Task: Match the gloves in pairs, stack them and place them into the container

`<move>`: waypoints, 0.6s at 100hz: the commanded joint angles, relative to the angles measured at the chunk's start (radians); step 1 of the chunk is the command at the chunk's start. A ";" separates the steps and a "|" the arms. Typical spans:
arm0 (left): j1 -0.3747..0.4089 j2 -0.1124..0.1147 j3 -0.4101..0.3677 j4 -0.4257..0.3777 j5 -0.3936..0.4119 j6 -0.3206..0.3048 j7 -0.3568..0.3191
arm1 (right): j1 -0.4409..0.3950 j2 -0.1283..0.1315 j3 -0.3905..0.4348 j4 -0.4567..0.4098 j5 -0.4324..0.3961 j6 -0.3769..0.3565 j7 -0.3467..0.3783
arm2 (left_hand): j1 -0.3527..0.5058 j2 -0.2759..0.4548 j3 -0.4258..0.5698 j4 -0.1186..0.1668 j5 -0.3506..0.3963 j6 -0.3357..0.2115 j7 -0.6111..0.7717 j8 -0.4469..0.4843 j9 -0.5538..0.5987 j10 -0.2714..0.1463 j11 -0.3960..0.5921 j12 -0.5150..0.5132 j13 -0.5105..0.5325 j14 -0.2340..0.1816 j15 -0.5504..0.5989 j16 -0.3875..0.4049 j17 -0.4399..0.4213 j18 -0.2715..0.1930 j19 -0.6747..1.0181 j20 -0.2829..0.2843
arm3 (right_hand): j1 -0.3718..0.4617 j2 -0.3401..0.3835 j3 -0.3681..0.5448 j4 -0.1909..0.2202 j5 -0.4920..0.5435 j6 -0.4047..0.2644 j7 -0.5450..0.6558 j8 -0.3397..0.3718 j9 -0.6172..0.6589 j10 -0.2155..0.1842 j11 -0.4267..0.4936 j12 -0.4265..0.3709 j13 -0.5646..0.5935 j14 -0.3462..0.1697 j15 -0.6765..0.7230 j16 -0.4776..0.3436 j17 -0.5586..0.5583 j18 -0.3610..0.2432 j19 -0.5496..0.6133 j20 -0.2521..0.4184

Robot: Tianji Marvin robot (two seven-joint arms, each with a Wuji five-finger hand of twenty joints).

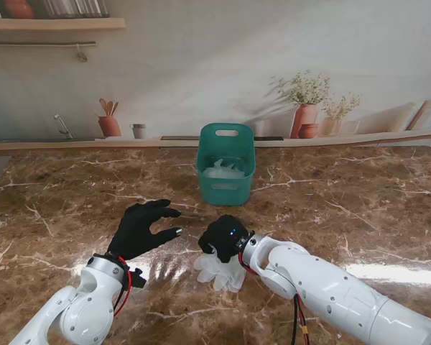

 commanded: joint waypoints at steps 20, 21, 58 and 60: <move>0.006 0.000 -0.001 -0.004 0.001 -0.005 -0.006 | -0.146 -0.013 0.217 -0.045 0.040 0.025 0.012 | 0.007 0.032 -0.025 0.028 0.018 -0.038 0.011 0.012 0.022 -0.009 -0.020 -0.009 0.000 -0.045 -0.029 -0.013 -0.016 0.003 -0.013 0.008 | 0.089 -0.029 -0.017 0.041 0.025 -0.002 0.020 0.020 0.022 -0.014 0.041 0.047 0.028 -0.009 0.063 0.043 0.001 -0.002 0.048 0.004; 0.006 0.000 0.000 -0.004 0.001 -0.006 -0.006 | -0.149 -0.013 0.223 -0.047 0.040 0.026 0.009 | 0.007 0.032 -0.025 0.028 0.018 -0.039 0.011 0.012 0.022 -0.010 -0.020 -0.009 0.000 -0.045 -0.029 -0.012 -0.016 0.003 -0.014 0.008 | 0.089 -0.028 -0.017 0.041 0.025 -0.002 0.020 0.020 0.022 -0.014 0.041 0.048 0.026 -0.009 0.063 0.044 0.000 -0.002 0.047 0.004; -0.002 0.000 0.009 0.006 -0.007 -0.013 -0.010 | -0.319 0.002 0.433 -0.105 -0.032 0.000 -0.130 | 0.014 0.046 -0.029 0.029 0.019 -0.039 0.011 0.014 0.021 -0.009 -0.022 -0.010 -0.002 -0.048 -0.030 -0.013 -0.017 0.001 -0.024 0.004 | 0.066 -0.007 -0.036 0.042 0.009 -0.028 0.012 0.025 -0.003 -0.038 0.028 0.066 -0.050 -0.031 0.000 0.038 -0.081 0.001 -0.013 -0.016; -0.002 0.000 0.009 0.006 -0.007 -0.012 -0.010 | -0.330 0.005 0.444 -0.112 -0.040 -0.005 -0.128 | 0.015 0.047 -0.029 0.029 0.018 -0.039 0.011 0.014 0.021 -0.009 -0.022 -0.010 -0.002 -0.047 -0.030 -0.013 -0.016 0.001 -0.024 0.004 | 0.060 -0.012 -0.028 0.039 0.011 -0.029 0.009 0.026 -0.004 -0.039 0.024 0.067 -0.059 -0.034 -0.016 0.043 -0.091 -0.001 -0.025 -0.017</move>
